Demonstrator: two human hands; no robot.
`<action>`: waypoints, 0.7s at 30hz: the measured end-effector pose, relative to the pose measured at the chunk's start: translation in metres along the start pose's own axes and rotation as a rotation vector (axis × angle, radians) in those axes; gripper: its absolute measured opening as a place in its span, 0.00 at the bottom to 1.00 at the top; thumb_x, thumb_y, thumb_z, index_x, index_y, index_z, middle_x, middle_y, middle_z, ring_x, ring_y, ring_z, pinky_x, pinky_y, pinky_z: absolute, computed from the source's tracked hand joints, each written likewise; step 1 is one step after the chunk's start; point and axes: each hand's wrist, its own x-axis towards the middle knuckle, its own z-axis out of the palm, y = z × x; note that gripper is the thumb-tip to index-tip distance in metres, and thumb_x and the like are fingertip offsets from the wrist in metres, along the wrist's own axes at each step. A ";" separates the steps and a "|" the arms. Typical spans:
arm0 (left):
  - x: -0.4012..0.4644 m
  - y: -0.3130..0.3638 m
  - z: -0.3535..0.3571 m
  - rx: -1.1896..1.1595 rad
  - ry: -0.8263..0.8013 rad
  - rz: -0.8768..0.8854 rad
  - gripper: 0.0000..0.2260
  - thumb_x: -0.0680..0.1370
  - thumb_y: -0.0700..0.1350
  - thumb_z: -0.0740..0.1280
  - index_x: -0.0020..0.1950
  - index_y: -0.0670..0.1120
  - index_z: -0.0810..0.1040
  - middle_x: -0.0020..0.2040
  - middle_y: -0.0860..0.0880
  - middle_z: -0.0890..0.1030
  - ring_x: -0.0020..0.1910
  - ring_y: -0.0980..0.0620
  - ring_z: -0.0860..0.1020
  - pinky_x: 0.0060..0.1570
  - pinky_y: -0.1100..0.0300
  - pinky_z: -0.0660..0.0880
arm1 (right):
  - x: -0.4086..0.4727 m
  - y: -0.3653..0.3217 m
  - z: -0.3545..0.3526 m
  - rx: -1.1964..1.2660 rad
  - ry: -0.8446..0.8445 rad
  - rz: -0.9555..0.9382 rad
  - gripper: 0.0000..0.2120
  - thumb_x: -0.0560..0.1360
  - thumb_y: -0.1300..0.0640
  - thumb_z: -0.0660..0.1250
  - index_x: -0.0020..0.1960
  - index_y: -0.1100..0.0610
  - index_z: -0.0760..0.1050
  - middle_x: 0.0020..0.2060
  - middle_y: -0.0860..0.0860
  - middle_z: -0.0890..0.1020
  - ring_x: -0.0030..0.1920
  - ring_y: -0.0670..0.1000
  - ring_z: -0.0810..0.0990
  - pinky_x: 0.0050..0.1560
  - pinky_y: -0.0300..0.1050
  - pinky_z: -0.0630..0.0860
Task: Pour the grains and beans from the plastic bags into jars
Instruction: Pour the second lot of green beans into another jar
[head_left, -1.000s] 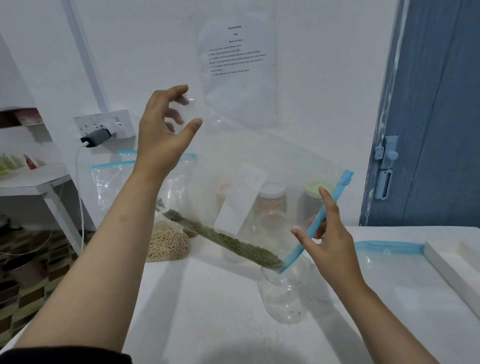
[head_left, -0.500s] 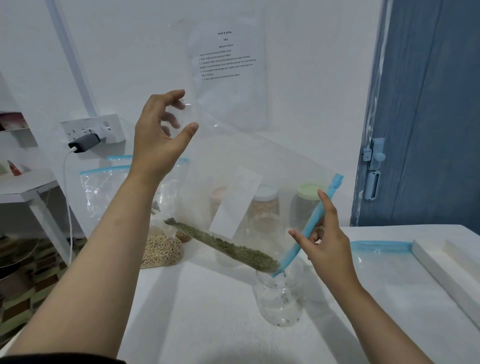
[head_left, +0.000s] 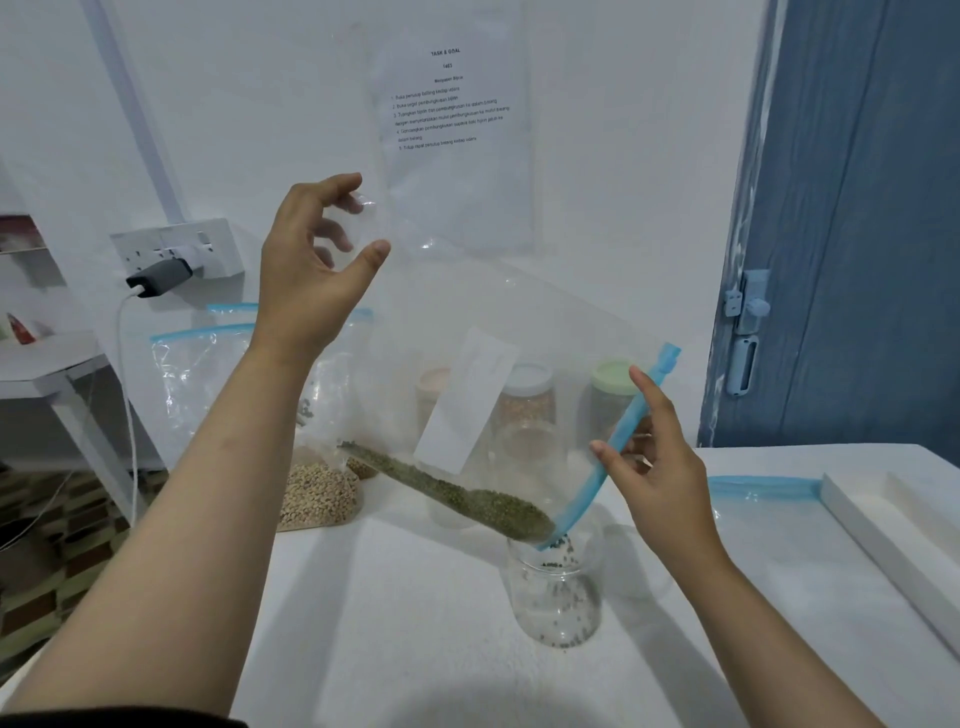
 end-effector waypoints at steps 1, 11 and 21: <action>0.000 0.000 0.000 0.002 -0.001 0.001 0.22 0.76 0.45 0.72 0.68 0.48 0.73 0.57 0.55 0.75 0.45 0.57 0.74 0.43 0.56 0.73 | 0.000 0.000 0.000 0.001 -0.008 0.001 0.36 0.76 0.58 0.73 0.74 0.33 0.61 0.49 0.39 0.77 0.45 0.47 0.80 0.47 0.35 0.79; 0.002 -0.004 0.003 -0.001 -0.001 -0.006 0.22 0.76 0.45 0.73 0.69 0.48 0.73 0.57 0.56 0.75 0.45 0.57 0.74 0.43 0.57 0.73 | -0.001 0.003 -0.004 0.004 -0.005 -0.004 0.35 0.76 0.58 0.73 0.73 0.32 0.63 0.46 0.43 0.77 0.44 0.52 0.79 0.50 0.48 0.82; 0.005 -0.004 0.008 -0.005 -0.013 0.014 0.21 0.75 0.45 0.72 0.67 0.52 0.72 0.56 0.56 0.75 0.44 0.57 0.73 0.42 0.53 0.73 | -0.004 0.006 -0.006 0.021 0.015 -0.006 0.33 0.76 0.58 0.73 0.73 0.34 0.64 0.49 0.43 0.77 0.46 0.47 0.81 0.51 0.46 0.83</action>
